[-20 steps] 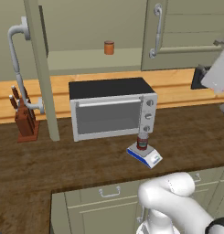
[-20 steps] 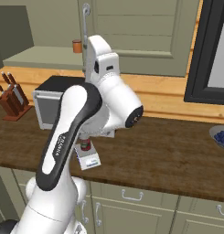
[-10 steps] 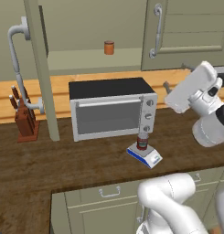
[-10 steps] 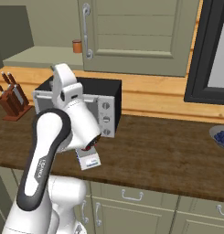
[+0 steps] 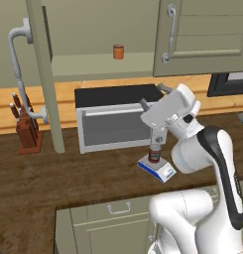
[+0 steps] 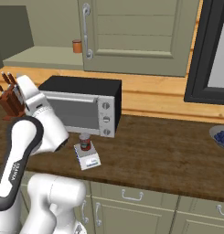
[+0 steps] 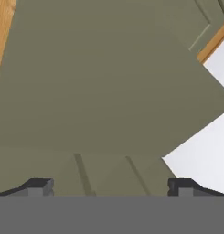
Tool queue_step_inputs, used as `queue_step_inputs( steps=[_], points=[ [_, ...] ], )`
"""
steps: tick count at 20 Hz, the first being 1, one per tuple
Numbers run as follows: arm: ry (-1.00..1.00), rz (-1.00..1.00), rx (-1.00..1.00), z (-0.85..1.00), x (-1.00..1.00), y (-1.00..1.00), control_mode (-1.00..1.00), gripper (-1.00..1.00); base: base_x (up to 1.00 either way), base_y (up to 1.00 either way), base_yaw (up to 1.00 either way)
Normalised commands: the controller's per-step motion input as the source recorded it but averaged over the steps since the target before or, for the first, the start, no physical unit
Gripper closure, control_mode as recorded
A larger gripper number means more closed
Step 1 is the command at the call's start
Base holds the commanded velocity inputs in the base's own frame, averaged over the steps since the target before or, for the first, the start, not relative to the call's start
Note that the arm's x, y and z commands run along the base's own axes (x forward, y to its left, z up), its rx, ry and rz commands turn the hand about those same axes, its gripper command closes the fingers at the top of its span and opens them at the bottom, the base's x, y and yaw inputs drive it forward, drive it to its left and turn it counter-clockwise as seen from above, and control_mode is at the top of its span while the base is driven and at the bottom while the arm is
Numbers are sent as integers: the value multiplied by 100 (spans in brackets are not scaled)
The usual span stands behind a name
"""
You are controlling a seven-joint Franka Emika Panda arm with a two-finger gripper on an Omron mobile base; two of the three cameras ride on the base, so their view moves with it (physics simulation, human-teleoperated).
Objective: Pick the canned food and place it on the digital scale for weighing, and close the cabinet.
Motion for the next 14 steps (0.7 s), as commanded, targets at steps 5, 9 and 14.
queue_step_inputs(
  steps=[5,9,14],
  points=[
    [-5,0,2,-47,-6,37,-100,-100,0,0,0],
    [-9,0,8,-64,-7,20,-100,-100,0,0,0],
    [-14,0,1,-17,-26,79,-100,-100,0,0,0]
  ],
)
